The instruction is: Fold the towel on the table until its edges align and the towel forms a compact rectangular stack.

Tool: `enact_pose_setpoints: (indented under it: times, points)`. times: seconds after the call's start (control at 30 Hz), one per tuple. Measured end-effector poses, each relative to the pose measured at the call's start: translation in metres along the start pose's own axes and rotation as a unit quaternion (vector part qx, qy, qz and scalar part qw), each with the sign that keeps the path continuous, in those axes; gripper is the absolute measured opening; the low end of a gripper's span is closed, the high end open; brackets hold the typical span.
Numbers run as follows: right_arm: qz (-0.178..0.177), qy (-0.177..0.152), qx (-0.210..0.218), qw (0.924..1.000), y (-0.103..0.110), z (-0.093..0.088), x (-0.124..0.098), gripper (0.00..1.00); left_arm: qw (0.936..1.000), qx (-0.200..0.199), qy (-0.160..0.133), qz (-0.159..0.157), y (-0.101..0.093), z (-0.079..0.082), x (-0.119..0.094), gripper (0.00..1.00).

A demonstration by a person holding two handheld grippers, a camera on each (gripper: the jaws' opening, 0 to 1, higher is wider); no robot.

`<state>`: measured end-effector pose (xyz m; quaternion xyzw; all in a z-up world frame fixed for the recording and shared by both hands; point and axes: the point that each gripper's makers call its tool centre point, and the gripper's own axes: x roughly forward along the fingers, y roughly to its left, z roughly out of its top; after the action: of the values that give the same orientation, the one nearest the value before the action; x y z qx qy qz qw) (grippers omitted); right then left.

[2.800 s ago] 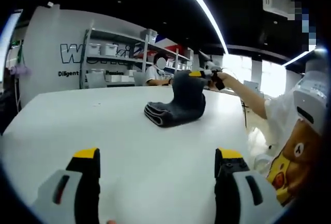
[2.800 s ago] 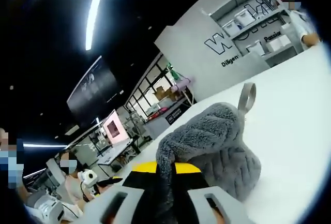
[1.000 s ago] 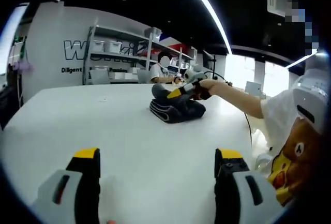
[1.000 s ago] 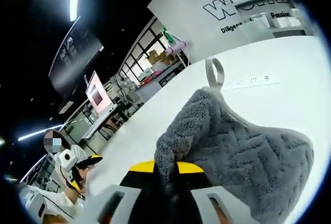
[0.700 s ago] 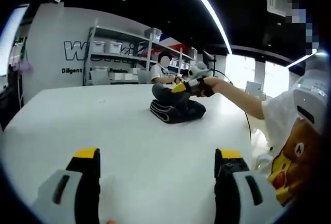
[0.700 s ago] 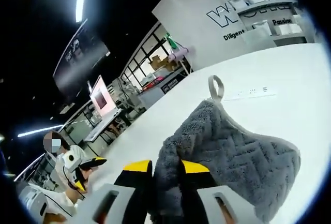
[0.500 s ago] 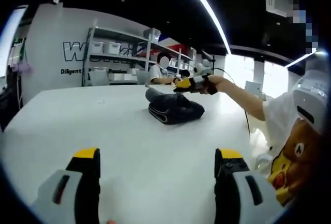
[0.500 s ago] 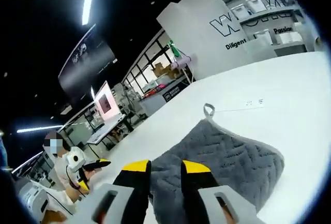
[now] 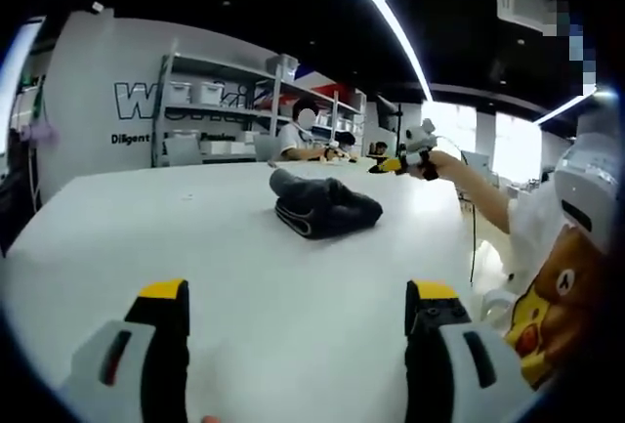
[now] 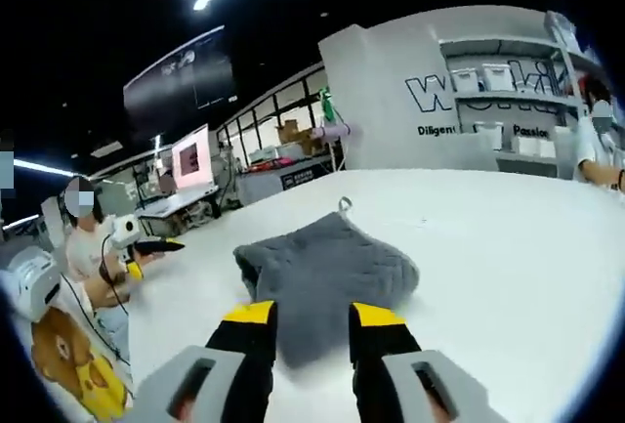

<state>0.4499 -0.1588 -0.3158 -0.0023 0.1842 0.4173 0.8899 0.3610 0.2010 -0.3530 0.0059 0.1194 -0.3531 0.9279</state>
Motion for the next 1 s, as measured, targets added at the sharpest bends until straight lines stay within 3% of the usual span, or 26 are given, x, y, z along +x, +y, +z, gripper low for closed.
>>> enact_pose_setpoints:
  times: [0.4,0.63,1.0]
  points:
    - [-0.017,0.023,-0.056,0.998,0.009,-0.036,-0.045,0.5,0.9998,0.007,0.005,-0.02,-0.013,0.004,0.016,0.97]
    - [-0.019,0.038,-0.068,0.9968,0.017,-0.056,-0.054,0.72,0.9994,0.013,0.01,-0.029,-0.02,0.005,0.022,0.97]
    - [-0.048,0.032,-0.071,0.9958,0.01,-0.065,-0.061,0.92,0.9992,0.016,0.015,-0.033,-0.022,0.006,0.025,0.97]
